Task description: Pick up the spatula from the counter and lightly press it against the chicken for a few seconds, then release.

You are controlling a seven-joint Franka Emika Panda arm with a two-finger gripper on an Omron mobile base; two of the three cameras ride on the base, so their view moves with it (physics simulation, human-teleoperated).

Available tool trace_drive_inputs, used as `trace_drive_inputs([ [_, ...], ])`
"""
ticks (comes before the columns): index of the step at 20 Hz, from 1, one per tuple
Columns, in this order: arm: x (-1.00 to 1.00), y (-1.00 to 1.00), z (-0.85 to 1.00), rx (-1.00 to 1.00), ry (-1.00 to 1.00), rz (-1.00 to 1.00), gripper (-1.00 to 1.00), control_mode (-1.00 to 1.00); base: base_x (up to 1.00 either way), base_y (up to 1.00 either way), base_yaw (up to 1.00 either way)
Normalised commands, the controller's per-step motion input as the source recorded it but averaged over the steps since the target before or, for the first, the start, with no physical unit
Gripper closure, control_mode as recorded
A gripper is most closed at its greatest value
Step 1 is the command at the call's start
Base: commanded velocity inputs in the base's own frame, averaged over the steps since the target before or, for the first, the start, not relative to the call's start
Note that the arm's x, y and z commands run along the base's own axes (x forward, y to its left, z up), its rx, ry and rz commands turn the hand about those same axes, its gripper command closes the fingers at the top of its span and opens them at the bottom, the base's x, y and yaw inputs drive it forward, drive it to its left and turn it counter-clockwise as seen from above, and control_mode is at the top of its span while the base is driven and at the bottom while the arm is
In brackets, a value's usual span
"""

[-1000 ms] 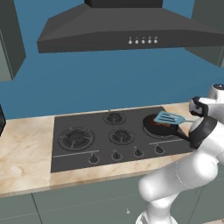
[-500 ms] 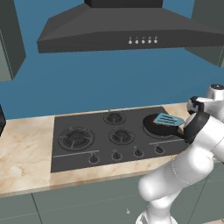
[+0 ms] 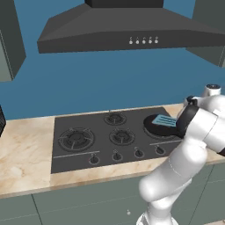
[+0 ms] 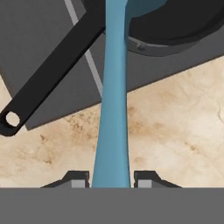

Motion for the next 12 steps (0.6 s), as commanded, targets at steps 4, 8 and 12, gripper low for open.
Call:
trace_drive_inputs([
  [4, 0.12, -0.04, 0.00, 0.00, 0.00, 0.00, 1.00, -1.00, 0.00, 0.00, 0.00],
  [8, 0.06, -0.08, 0.00, 0.00, 0.00, 0.00, 1.00, -1.00, 0.00, 0.00, 0.00],
  [12, 0.00, -0.09, -0.03, 0.00, 0.00, 0.00, 1.00, -1.00, 0.00, 0.00, 0.00],
])
